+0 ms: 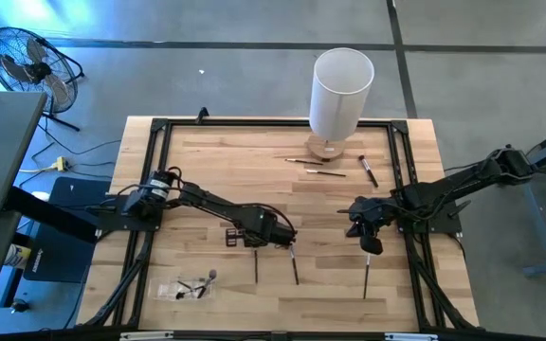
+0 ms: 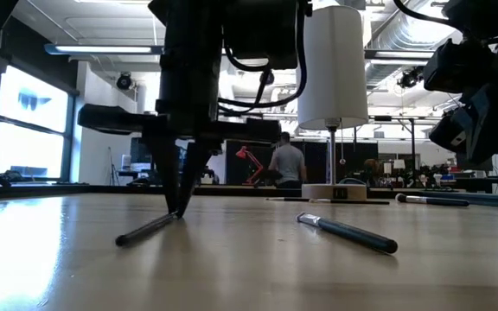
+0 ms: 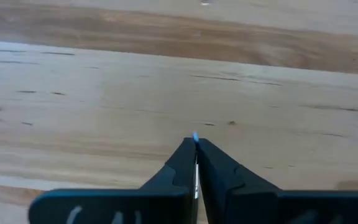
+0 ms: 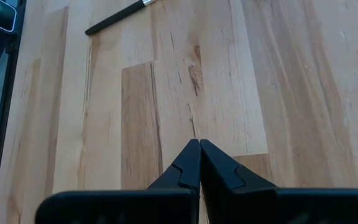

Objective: Put items in baskets/containers
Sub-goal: Put the eyeshadow brush into the transparent organizer

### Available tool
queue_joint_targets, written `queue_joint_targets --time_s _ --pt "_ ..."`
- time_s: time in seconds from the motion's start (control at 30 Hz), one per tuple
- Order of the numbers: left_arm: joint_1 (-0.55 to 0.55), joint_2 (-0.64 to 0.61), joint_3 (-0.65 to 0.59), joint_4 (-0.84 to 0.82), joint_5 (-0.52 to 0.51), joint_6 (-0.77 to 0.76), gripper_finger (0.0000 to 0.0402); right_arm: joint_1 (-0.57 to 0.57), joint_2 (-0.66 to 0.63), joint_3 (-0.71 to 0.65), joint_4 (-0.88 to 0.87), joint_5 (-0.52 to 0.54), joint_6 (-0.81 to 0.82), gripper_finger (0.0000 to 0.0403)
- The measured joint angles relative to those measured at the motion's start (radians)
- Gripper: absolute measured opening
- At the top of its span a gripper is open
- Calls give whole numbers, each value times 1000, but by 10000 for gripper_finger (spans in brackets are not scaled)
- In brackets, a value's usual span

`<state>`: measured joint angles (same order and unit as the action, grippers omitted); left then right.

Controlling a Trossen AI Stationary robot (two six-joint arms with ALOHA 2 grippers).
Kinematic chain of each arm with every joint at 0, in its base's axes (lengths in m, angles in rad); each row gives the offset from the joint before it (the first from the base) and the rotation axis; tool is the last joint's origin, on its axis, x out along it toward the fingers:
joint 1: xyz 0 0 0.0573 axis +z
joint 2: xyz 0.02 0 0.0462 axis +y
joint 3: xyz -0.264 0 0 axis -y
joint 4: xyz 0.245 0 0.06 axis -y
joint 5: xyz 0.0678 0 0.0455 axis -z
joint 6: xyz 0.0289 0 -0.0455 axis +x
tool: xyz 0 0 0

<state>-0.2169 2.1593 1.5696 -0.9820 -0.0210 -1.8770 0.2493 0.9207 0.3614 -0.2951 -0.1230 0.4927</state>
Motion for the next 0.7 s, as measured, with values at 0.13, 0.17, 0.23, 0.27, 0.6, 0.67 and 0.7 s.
queue_joint_targets --time_s 0.13,0.17,0.23,0.27,0.6,0.67,0.7 --pt "0 0 -1 7 -3 198 8 0 0 0 0 -1 -3 0" --pt "0 0 -1 9 -4 284 5 0 0 0 0 -4 -4 0" --pt "1 0 -1 16 3 423 3 0 0 0 0 -5 -4 0" --pt "1 0 -2 25 9 481 4 0 0 0 0 -5 -4 0" --pt "-57 -1 167 231 -263 772 0 0 0 0 1 1 -30 0" --pt "-76 -24 167 374 -317 887 0 0 2 0 4 6 -30 0" --pt "-79 -34 167 430 -327 941 0 0 5 0 9 12 -30 0"
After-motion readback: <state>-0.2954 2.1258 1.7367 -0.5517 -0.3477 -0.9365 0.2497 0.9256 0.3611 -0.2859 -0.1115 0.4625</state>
